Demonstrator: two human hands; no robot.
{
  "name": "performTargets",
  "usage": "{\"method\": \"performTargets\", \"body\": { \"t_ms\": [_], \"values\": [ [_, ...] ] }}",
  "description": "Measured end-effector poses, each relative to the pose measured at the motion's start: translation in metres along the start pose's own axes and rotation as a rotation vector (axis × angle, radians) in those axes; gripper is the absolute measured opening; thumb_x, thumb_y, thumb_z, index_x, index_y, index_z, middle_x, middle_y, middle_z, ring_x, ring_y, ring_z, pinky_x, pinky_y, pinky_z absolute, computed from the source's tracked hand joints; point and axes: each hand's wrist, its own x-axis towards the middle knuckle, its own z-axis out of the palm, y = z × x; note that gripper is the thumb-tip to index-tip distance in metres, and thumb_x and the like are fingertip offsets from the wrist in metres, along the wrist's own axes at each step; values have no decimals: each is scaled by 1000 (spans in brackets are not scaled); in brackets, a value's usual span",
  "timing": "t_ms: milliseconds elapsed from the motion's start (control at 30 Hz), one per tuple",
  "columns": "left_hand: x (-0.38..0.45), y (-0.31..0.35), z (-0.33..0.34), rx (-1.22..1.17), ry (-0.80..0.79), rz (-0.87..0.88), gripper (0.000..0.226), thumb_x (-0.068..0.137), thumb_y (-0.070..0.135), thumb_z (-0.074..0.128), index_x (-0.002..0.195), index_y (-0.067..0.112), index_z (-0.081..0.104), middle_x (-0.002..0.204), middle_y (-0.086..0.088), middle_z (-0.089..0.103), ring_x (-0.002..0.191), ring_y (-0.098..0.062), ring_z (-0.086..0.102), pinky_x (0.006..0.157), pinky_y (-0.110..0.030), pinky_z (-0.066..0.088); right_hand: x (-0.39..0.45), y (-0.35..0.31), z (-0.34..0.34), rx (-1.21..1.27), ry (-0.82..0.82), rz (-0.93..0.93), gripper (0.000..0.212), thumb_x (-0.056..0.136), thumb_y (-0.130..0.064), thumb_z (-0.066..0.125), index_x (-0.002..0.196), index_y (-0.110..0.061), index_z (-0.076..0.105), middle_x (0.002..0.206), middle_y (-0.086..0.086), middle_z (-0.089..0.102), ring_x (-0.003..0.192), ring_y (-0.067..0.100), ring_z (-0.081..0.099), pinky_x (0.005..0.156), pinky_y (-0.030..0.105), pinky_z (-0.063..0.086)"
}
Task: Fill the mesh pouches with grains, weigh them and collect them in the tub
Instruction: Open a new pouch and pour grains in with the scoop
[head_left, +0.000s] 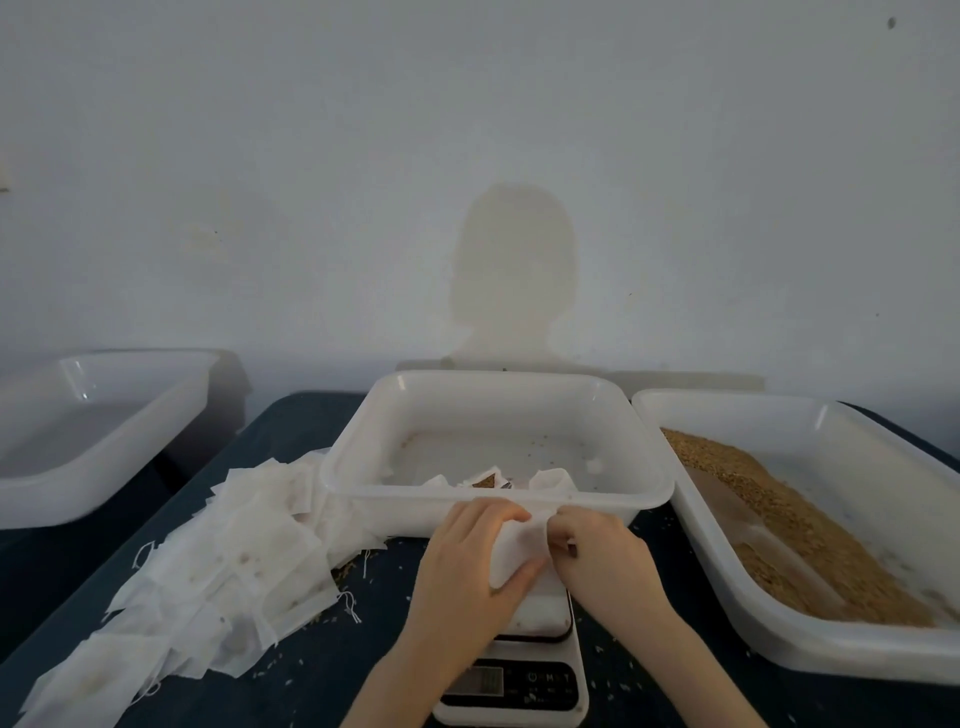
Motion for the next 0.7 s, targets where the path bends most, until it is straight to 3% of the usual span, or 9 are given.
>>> {"method": "performTargets", "body": {
  "t_ms": [67,133,200,333,433,533,600,700],
  "values": [
    [2,-5,-5,-15,-151,11,62,67,62,59,122,42,38,119,38,32,116,24,23,98,0,17,0,2,-5,37,-43,-7,17,89,-31,53,78,-35,65,74,-16,59,65,0,52,56,11,37],
    [5,-11,-7,42,-300,27,81,59,66,60,126,51,18,124,44,18,115,31,8,96,4,4,-1,4,-9,66,-64,-7,20,84,-38,56,65,-42,57,72,-16,61,61,-1,52,56,12,37],
    [7,-18,-4,103,-399,30,88,61,64,64,132,52,14,123,46,14,111,31,8,96,2,4,-3,6,-12,40,-78,-23,21,82,-42,58,62,-40,54,69,-17,59,59,-1,52,54,12,36],
    [13,-23,5,96,-418,-35,71,66,59,65,129,48,35,120,30,48,109,11,42,99,-14,31,-7,8,-19,-53,-98,-117,14,83,-45,60,75,-35,62,62,-20,48,54,-2,46,49,11,29],
    [17,-21,7,36,-431,-63,54,64,65,57,114,46,50,105,23,61,95,8,52,88,-17,45,-8,11,-28,-10,-127,-191,16,83,-46,60,76,-34,67,67,-15,54,59,3,47,54,15,34],
    [20,-15,9,-49,-448,-68,34,64,70,57,90,49,50,85,26,60,80,7,55,70,-11,45,-9,17,-40,142,-200,-237,32,87,-38,56,55,-39,52,70,-12,55,65,10,50,62,28,43],
    [22,-10,10,-104,-427,-70,25,65,67,60,79,52,46,76,26,58,69,5,54,59,-10,41,-11,23,-47,224,-215,-260,41,91,-33,56,51,-39,46,73,-14,55,69,9,53,66,29,45],
    [24,-5,13,-117,-397,-61,29,65,66,60,80,47,43,77,26,57,68,4,53,57,-11,40,-14,34,-61,270,-173,-280,22,92,-35,57,76,-49,64,98,-26,61,88,-7,57,74,12,44]
  ]
}}
